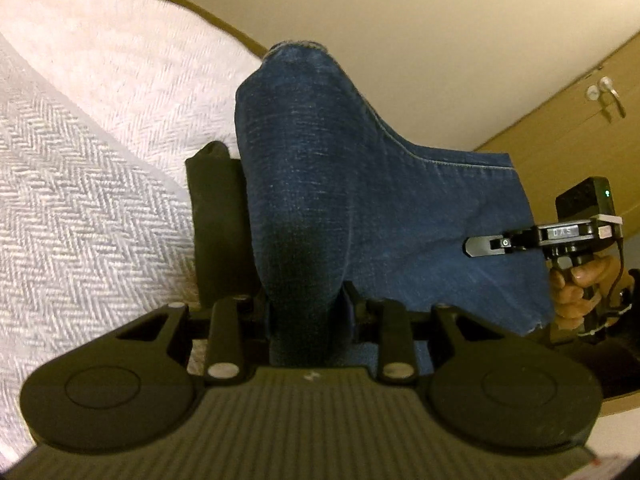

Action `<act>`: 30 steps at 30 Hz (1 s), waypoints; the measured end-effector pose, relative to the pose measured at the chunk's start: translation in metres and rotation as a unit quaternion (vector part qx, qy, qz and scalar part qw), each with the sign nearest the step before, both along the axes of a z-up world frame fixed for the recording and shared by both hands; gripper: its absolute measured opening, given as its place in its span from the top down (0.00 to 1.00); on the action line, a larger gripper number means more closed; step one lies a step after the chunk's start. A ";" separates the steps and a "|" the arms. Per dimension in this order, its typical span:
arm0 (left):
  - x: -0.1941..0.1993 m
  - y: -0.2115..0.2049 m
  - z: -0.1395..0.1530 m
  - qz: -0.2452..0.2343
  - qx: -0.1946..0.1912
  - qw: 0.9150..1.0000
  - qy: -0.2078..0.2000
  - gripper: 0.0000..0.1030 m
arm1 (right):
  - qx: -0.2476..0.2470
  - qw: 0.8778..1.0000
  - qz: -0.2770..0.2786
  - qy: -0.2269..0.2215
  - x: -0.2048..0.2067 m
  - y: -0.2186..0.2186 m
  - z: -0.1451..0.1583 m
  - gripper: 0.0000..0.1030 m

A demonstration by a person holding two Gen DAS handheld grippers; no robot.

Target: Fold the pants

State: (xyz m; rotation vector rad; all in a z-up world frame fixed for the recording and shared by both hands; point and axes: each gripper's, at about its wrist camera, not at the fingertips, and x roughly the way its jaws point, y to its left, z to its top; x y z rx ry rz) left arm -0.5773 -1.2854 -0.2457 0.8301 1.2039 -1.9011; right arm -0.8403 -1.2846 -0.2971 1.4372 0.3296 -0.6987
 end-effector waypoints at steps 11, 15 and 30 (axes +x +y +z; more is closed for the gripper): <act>0.015 0.009 -0.030 0.032 0.008 0.999 0.002 0.63 | 0.012 1.000 -0.013 0.005 -0.019 -0.003 -0.013 0.69; 0.030 0.033 -0.026 0.052 0.008 0.999 0.013 0.62 | 0.000 1.000 -0.024 0.015 -0.033 0.015 0.002 0.64; 0.041 0.078 -0.038 0.053 0.008 0.998 0.039 0.73 | -0.019 0.998 -0.013 0.066 -0.030 0.048 0.012 0.78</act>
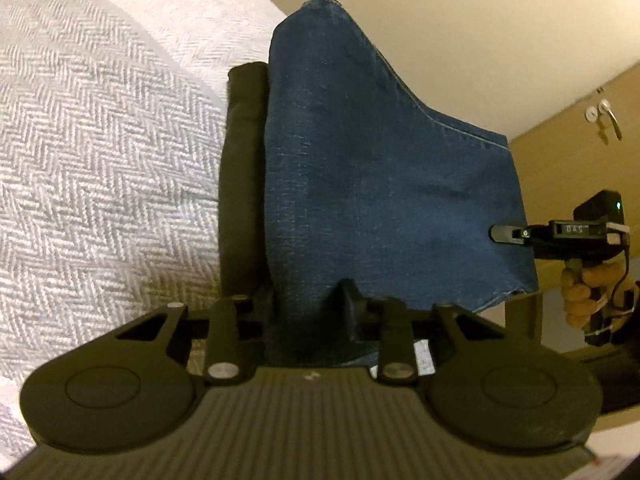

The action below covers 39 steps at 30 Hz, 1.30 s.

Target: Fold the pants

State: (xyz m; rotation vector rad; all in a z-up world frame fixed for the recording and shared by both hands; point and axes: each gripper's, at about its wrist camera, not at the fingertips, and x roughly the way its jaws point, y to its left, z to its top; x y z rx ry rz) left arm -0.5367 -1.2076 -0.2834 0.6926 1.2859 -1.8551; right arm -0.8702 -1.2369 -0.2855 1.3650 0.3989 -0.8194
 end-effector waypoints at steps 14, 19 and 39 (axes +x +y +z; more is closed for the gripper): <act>-0.008 0.016 0.026 0.000 -0.059 0.993 -0.103 0.72 | -0.116 0.984 -0.010 0.137 0.000 0.037 0.052 0.56; -0.043 0.023 0.049 -0.034 -0.100 0.992 -0.064 0.72 | -0.207 0.965 0.064 0.147 0.048 0.072 0.079 0.57; -0.109 0.119 0.080 0.034 -0.097 0.979 -0.175 0.11 | -0.186 0.943 0.072 0.267 0.095 0.171 0.098 0.46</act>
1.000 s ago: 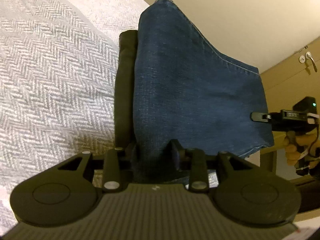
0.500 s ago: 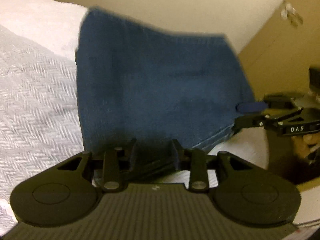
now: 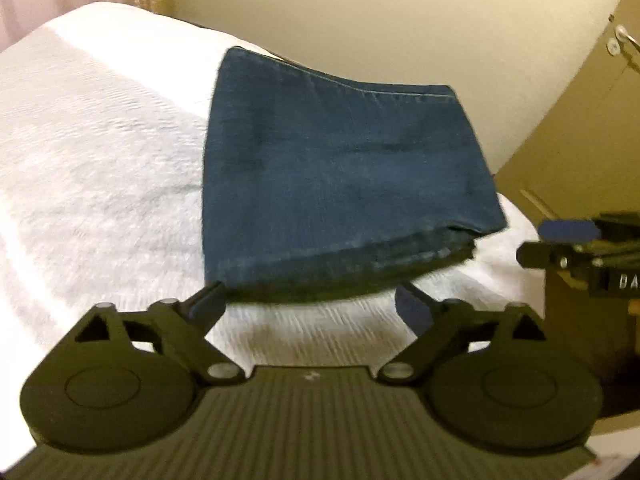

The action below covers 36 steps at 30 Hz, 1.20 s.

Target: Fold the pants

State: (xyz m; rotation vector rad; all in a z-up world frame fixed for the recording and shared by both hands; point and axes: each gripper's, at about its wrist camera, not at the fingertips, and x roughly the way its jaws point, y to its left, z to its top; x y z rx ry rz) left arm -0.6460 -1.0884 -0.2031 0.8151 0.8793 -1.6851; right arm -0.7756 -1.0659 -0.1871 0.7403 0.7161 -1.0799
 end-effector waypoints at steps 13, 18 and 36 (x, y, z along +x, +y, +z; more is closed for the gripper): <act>0.031 0.164 0.103 0.034 -0.043 0.999 0.001 0.01 | -0.029 0.993 -0.114 0.007 0.036 0.168 0.106 0.45; 0.041 0.198 0.131 0.054 -0.049 0.997 0.005 0.01 | -0.026 0.992 -0.119 0.007 0.053 0.204 0.127 0.44; 0.049 0.226 0.168 0.078 -0.076 0.994 -0.008 0.01 | -0.040 0.991 -0.120 0.042 0.066 0.220 0.149 0.44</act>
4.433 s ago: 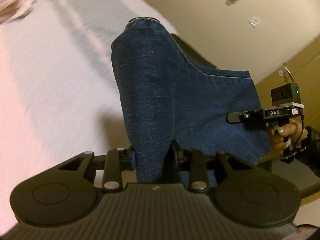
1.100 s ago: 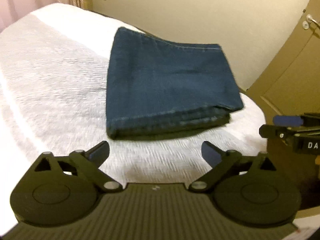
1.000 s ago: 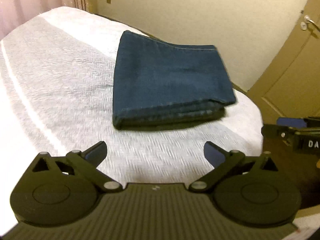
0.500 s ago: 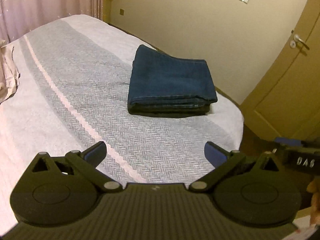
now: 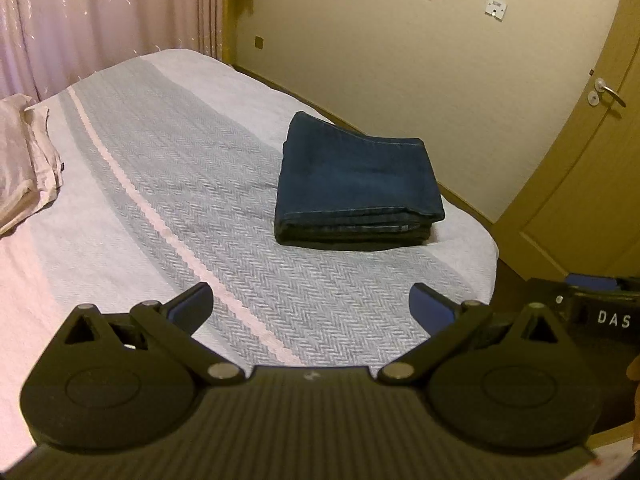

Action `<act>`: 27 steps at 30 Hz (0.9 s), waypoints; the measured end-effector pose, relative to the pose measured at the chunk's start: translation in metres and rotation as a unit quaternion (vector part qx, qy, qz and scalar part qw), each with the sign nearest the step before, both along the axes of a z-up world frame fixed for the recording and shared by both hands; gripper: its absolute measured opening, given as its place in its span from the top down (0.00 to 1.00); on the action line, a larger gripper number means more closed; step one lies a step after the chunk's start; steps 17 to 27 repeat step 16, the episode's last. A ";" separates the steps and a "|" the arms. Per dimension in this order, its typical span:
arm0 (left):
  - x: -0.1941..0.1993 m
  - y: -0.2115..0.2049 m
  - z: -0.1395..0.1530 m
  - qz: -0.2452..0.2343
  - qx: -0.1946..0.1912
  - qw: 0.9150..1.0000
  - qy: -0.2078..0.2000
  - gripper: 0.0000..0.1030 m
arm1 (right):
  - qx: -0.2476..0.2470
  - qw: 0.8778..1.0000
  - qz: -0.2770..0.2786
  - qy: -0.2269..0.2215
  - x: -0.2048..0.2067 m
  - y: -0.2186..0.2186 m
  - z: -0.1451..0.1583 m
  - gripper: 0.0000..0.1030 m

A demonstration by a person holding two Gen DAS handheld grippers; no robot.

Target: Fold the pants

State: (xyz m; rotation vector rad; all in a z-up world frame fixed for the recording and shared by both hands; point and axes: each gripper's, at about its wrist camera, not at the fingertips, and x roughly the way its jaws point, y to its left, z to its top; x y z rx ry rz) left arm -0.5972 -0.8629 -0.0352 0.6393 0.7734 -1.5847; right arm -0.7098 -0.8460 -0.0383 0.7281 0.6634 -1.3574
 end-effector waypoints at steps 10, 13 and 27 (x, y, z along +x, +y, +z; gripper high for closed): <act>-0.008 0.006 -0.001 -0.002 0.001 1.000 -0.002 0.01 | 0.005 1.000 0.000 -0.003 -0.001 0.006 0.002 0.44; -0.008 0.010 -0.001 -0.001 -0.001 1.000 0.008 0.00 | 0.006 1.000 -0.001 -0.002 -0.002 0.008 0.002 0.44; -0.010 0.013 -0.003 -0.004 -0.001 1.000 0.011 0.00 | 0.006 1.000 -0.001 -0.003 -0.003 0.011 0.001 0.43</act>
